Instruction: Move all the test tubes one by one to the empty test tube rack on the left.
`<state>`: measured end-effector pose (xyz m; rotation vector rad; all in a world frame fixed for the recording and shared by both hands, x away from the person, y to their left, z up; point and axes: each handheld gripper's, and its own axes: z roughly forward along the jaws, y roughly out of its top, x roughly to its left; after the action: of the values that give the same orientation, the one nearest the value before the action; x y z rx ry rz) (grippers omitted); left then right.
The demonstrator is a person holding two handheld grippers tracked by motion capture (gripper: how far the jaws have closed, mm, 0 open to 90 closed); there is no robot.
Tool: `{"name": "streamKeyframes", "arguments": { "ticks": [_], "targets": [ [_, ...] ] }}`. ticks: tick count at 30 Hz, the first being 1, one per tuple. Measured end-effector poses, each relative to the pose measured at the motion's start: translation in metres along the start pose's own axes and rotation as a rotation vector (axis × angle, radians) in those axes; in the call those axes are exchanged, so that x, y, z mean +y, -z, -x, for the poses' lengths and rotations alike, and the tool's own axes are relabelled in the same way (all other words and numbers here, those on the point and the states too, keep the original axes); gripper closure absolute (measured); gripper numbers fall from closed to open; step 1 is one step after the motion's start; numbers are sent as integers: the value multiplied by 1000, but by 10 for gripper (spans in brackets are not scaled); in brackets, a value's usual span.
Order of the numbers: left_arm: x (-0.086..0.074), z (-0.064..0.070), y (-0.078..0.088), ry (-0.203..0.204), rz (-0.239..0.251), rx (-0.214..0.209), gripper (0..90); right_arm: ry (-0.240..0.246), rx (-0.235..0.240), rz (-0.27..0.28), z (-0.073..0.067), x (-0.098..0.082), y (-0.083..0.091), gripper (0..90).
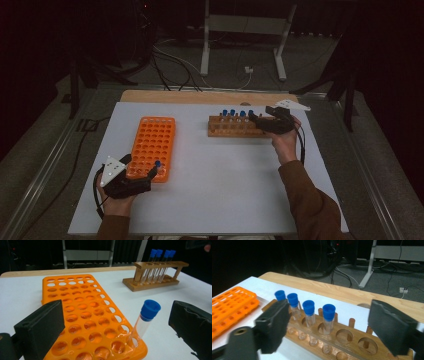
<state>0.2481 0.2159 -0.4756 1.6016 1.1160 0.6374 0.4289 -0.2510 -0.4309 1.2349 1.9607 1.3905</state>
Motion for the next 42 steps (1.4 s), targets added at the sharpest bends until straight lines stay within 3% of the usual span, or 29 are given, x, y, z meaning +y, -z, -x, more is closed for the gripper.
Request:
{"name": "streamKeyframes", "arguments": {
  "ticks": [5, 8, 15, 20, 22, 28, 42],
  "targets": [
    [0, 0, 0, 3, 3, 4, 12, -20, -9, -30, 5, -6, -12, 412],
    [0, 0, -1, 7, 0, 4, 12, 10, -21, -66, 5, -11, -22, 515],
    [0, -1, -1, 10, 3, 4, 12, 22, -31, -77, 2, -18, -38, 690],
    [-1, -1, 0, 15, 5, 4, 12, 49, -41, -85, -5, -21, -44, 723],
    [0, -1, -1, 16, 7, 3, 12, 47, -45, -79, -6, -22, -45, 762],
    [-1, -2, -3, 22, 3, 3, 12, 41, -58, -65, -6, -21, -45, 771],
    [-2, 0, 0, 24, 5, 16, 12, 49, -76, 23, -12, 7, -19, 772]
  ]
}}
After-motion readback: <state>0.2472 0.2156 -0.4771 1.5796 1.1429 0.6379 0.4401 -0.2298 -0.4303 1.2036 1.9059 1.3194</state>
